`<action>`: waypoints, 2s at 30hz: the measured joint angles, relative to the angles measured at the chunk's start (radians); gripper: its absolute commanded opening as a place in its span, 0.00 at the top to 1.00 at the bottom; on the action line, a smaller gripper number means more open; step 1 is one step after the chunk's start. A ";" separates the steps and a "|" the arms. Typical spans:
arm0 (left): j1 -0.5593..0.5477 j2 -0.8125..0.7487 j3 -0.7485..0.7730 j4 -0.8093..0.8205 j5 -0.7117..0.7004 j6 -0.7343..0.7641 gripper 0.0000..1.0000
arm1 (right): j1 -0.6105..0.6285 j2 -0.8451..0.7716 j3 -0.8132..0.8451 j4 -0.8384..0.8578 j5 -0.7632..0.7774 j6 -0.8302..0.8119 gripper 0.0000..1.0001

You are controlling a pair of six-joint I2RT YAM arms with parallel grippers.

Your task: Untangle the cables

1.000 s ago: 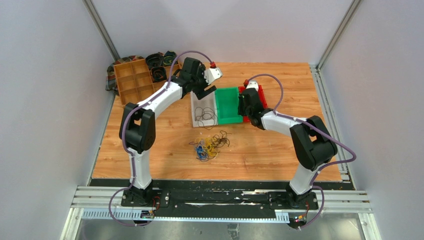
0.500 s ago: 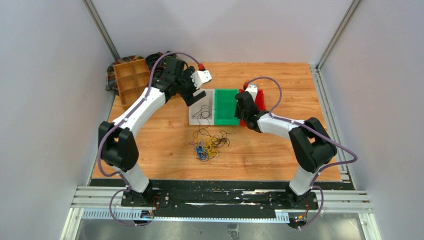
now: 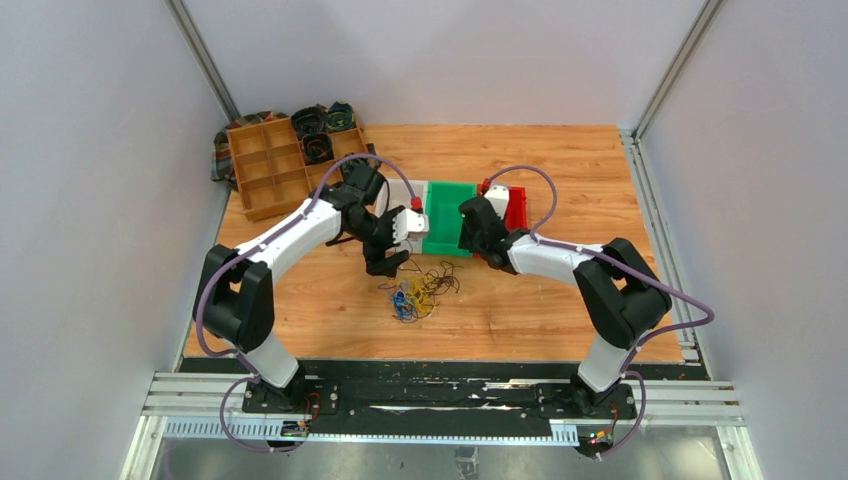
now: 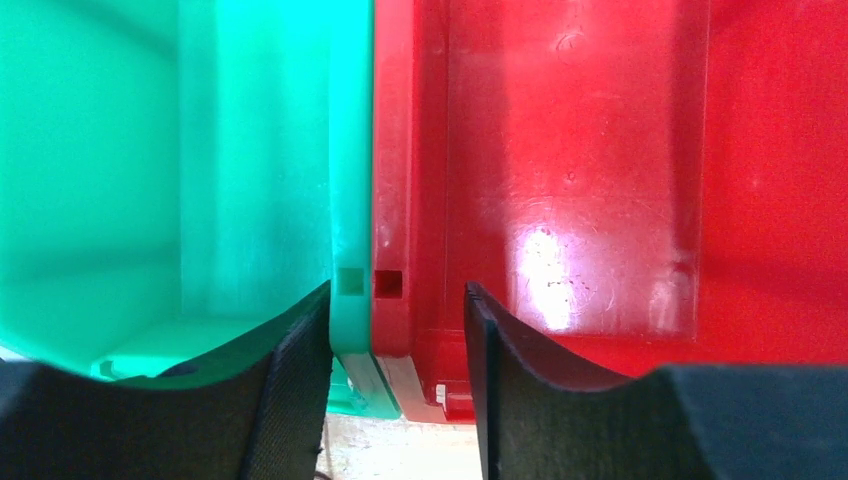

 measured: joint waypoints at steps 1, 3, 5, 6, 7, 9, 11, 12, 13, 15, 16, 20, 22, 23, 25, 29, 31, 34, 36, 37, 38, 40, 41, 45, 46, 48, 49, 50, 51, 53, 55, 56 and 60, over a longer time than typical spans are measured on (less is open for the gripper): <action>-0.010 0.007 0.000 0.002 0.005 -0.012 0.20 | 0.001 -0.002 0.000 -0.002 -0.001 0.000 0.55; -0.022 0.023 0.000 0.014 0.008 -0.040 0.23 | 0.003 -0.003 -0.002 -0.002 -0.003 -0.001 0.57; -0.026 0.039 0.000 0.041 0.006 -0.083 0.25 | 0.004 -0.007 -0.004 -0.003 -0.003 -0.001 0.57; -0.026 0.044 -0.002 0.059 0.003 -0.101 0.28 | 0.004 -0.010 -0.007 -0.003 -0.004 -0.001 0.57; -0.026 0.048 -0.007 0.084 -0.001 -0.123 0.30 | 0.004 -0.012 -0.009 -0.002 -0.004 -0.001 0.57; -0.026 0.050 -0.018 0.121 -0.013 -0.161 0.38 | 0.006 -0.018 -0.015 0.001 -0.005 -0.003 0.58; -0.027 0.050 -0.024 0.154 -0.027 -0.195 0.47 | 0.010 -0.023 -0.023 0.006 -0.010 -0.007 0.61; -0.027 0.051 -0.024 0.167 -0.033 -0.207 0.53 | 0.011 -0.025 -0.025 0.008 -0.013 -0.009 0.63; -0.027 0.051 -0.024 0.181 -0.039 -0.217 0.59 | 0.013 -0.026 -0.027 0.011 -0.019 -0.012 0.67; -0.027 0.052 -0.024 0.201 -0.051 -0.234 0.69 | 0.014 -0.026 -0.028 0.014 -0.031 -0.021 0.72; -0.029 0.052 -0.024 0.210 -0.062 -0.238 0.70 | 0.014 -0.026 -0.028 0.015 -0.037 -0.027 0.73; -0.045 0.052 -0.024 0.218 -0.082 -0.234 0.68 | 0.017 -0.026 -0.028 0.015 -0.040 -0.047 0.75; -0.048 0.052 -0.024 0.205 -0.071 -0.221 0.66 | 0.018 -0.026 -0.028 0.015 -0.041 -0.052 0.75; -0.049 0.052 -0.024 0.198 -0.065 -0.217 0.65 | 0.018 -0.026 -0.028 0.016 -0.042 -0.055 0.75; -0.050 0.052 -0.024 0.178 -0.053 -0.208 0.63 | 0.018 -0.026 -0.028 0.016 -0.042 -0.060 0.75; -0.050 0.052 -0.024 0.141 -0.038 -0.188 0.55 | 0.018 -0.026 -0.028 0.016 -0.047 -0.066 0.75; -0.050 0.052 -0.024 0.123 -0.031 -0.182 0.55 | 0.018 -0.026 -0.028 0.016 -0.050 -0.069 0.75; -0.050 0.052 -0.024 0.116 -0.031 -0.177 0.62 | 0.018 -0.026 -0.028 0.016 -0.054 -0.072 0.77; -0.050 0.052 -0.024 0.121 -0.039 -0.188 0.66 | 0.018 -0.027 -0.028 0.017 -0.057 -0.074 0.78; -0.051 0.052 -0.024 0.129 -0.047 -0.195 0.67 | 0.018 -0.027 -0.028 0.017 -0.058 -0.075 0.78; -0.051 0.052 -0.024 0.138 -0.056 -0.199 0.68 | 0.018 -0.027 -0.028 0.017 -0.058 -0.076 0.79; -0.051 0.052 -0.028 0.165 -0.068 -0.212 0.72 | 0.018 -0.028 -0.028 0.017 -0.061 -0.077 0.81; -0.051 0.052 -0.031 0.175 -0.074 -0.216 0.75 | 0.018 -0.028 -0.028 0.017 -0.063 -0.078 0.82; -0.064 0.053 -0.027 0.185 -0.100 -0.220 0.84 | 0.019 -0.028 -0.028 0.018 -0.070 -0.080 0.85; -0.068 0.053 -0.023 0.183 -0.102 -0.220 0.86 | 0.019 -0.028 -0.028 0.019 -0.072 -0.081 0.85; -0.073 0.055 -0.004 0.172 -0.101 -0.218 0.91 | 0.019 -0.028 -0.028 0.019 -0.075 -0.083 0.86; -0.076 0.055 0.007 0.168 -0.099 -0.214 0.94 | 0.019 -0.028 -0.028 0.019 -0.076 -0.083 0.87; -0.077 0.055 0.016 0.164 -0.097 -0.211 0.97 | 0.019 -0.028 -0.028 0.019 -0.075 -0.084 0.88; -0.077 0.055 0.023 0.162 -0.095 -0.206 0.99 | 0.019 -0.028 -0.028 0.019 -0.075 -0.084 0.88; -0.077 0.054 0.031 0.152 -0.096 -0.190 0.99 | 0.019 -0.028 -0.028 0.019 -0.075 -0.085 0.89; -0.077 0.051 0.033 0.141 -0.103 -0.180 0.92 | 0.019 -0.028 -0.028 0.019 -0.075 -0.085 0.84; -0.077 0.050 0.036 0.129 -0.104 -0.173 0.78 | 0.019 -0.028 -0.028 0.019 -0.075 -0.085 0.80; -0.076 0.045 0.070 0.063 -0.083 -0.152 0.46 | 0.019 -0.030 -0.028 0.018 -0.075 -0.085 0.77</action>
